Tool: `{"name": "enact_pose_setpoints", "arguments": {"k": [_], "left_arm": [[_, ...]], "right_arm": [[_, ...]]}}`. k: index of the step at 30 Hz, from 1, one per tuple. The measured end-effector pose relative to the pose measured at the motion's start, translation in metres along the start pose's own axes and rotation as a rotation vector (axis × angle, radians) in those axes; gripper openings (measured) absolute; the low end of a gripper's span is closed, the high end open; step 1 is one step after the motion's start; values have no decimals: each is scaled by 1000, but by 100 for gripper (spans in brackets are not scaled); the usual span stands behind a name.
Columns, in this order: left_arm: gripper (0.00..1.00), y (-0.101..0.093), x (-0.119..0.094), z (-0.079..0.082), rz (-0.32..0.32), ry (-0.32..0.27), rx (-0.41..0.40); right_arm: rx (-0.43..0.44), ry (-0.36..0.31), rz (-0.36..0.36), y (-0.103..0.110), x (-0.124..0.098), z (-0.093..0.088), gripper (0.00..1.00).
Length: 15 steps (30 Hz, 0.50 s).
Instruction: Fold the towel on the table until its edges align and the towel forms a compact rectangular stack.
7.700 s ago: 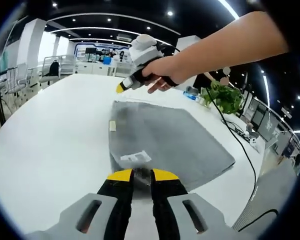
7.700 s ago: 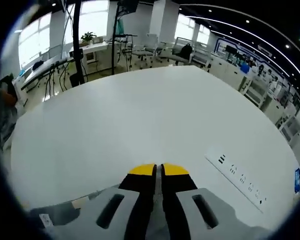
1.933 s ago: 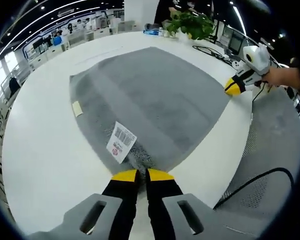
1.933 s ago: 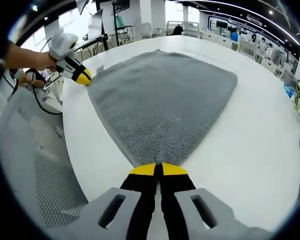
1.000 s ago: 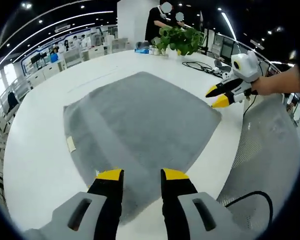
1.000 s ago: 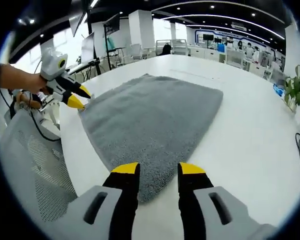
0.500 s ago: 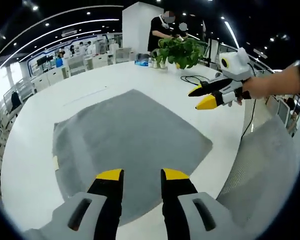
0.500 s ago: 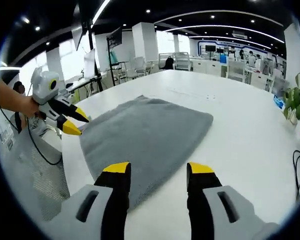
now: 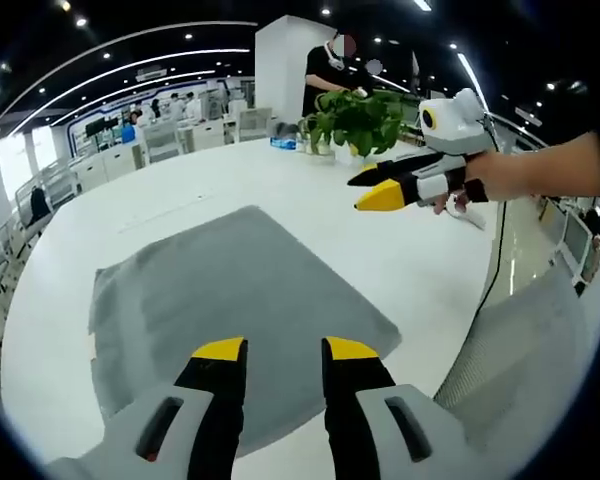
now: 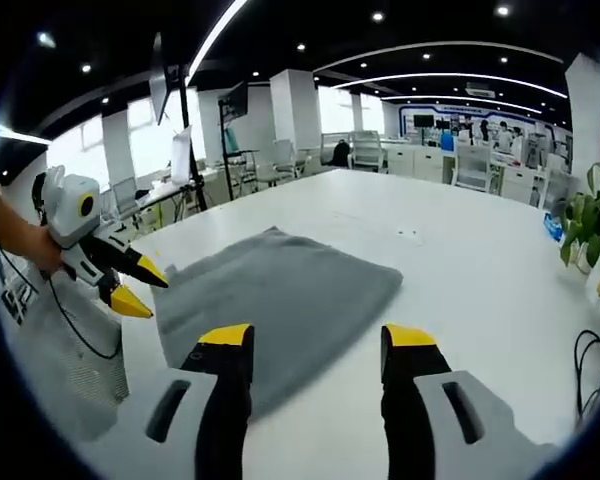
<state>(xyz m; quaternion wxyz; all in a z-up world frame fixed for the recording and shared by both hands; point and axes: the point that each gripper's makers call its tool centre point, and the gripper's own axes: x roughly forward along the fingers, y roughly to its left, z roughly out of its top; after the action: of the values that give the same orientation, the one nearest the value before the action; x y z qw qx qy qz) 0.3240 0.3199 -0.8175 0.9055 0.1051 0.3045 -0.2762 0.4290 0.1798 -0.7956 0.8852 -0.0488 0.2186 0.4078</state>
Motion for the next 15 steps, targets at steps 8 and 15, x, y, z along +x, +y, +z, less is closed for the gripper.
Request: {"name": "enact_pose_setpoints", "arguments": {"k": [8,15], "left_arm": [[32,-24,5,2,-41,14,70],[32,-35,12,5,-63,23,79]], "right_arm": [[-36,-22,-11,-10,2,12,58],[-42,-22,-6,-23,12,13,60]]}}
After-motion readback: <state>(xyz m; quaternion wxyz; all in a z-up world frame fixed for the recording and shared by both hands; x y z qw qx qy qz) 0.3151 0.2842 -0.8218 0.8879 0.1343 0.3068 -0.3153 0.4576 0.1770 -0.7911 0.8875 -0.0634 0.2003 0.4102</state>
